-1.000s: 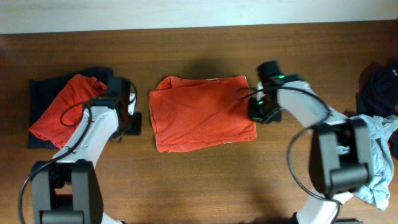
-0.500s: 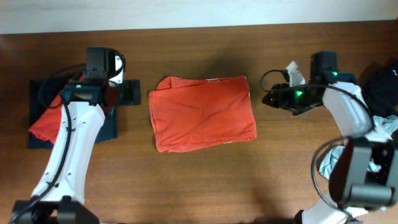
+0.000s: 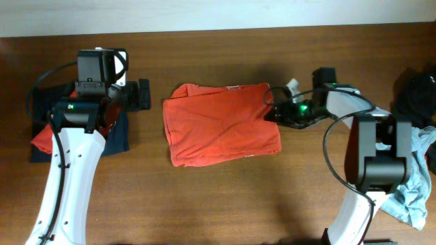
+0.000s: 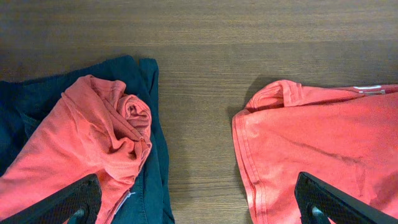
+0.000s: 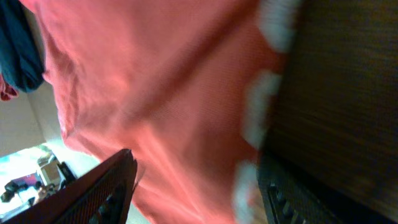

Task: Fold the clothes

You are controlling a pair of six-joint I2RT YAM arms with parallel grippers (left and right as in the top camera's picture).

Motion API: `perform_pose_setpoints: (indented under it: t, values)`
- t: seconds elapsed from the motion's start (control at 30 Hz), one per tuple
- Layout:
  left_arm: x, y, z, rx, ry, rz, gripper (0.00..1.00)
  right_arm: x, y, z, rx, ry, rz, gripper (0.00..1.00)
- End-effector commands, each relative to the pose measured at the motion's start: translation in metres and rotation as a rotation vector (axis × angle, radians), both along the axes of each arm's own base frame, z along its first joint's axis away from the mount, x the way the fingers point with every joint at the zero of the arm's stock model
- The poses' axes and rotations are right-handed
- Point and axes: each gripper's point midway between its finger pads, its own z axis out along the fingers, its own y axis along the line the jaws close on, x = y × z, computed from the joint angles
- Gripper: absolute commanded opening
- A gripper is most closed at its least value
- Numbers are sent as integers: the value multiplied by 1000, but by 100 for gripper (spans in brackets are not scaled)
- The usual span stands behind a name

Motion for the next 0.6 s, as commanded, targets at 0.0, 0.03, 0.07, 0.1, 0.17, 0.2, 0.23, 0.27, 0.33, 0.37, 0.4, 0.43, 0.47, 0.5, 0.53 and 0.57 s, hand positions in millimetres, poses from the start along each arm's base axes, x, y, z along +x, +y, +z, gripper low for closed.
perform_pose_setpoints:
  t: [0.0, 0.03, 0.07, 0.1, 0.17, 0.2, 0.23, 0.27, 0.33, 0.37, 0.4, 0.43, 0.47, 0.5, 0.53, 0.57]
  values:
    - [1, 1, 14, -6, -35, 3, 99, -7, 30, -9, 30, 8, 70, 66]
    - [1, 1, 14, -6, -35, 3, 99, -6, 35, -10, 29, 2, 79, 66]
    - [1, 1, 14, -6, -35, 3, 99, -5, 41, -10, 30, -4, 84, 66]
    - [1, 1, 14, -6, -35, 3, 99, -4, 46, -10, 25, -6, 83, 65]
    - [0, 1, 14, -6, -34, 3, 99, -2, 46, -15, -14, 8, 58, 46]
    - [0, 1, 14, -6, -33, 3, 99, -2, 44, -17, -29, 24, 41, 37]
    - [-1, 1, 13, -6, -29, 3, 99, -2, 41, -19, -43, 37, 25, 28]
    - [-1, 1, 12, -5, -24, 3, 99, -3, 37, -21, -59, 51, 14, 19]
    - [-3, 1, 11, -5, -16, 3, 99, -5, 27, -19, -79, 68, -7, 10]
    - [-3, 1, 11, -4, -14, 3, 99, -6, 21, -17, -96, 73, -18, 8]
    - [-3, 1, 11, -4, -14, 3, 99, -6, 13, -15, -124, 76, -33, 4]
    - [-3, 1, 11, -4, -17, 3, 99, -6, 5, -12, -156, 77, -48, 4]
    - [-2, 1, 12, -4, -19, 3, 99, -7, -7, -8, -206, 81, -68, 4]
    - [-2, 1, 12, -4, -21, 3, 99, -7, -17, -2, -249, 83, -84, 4]
    - [-1, 1, 12, -4, -24, 4, 99, -8, -31, 5, -308, 84, -105, 4]
    - [-1, 1, 12, -4, -25, 4, 99, -8, -47, 17, -379, 80, -130, 4]
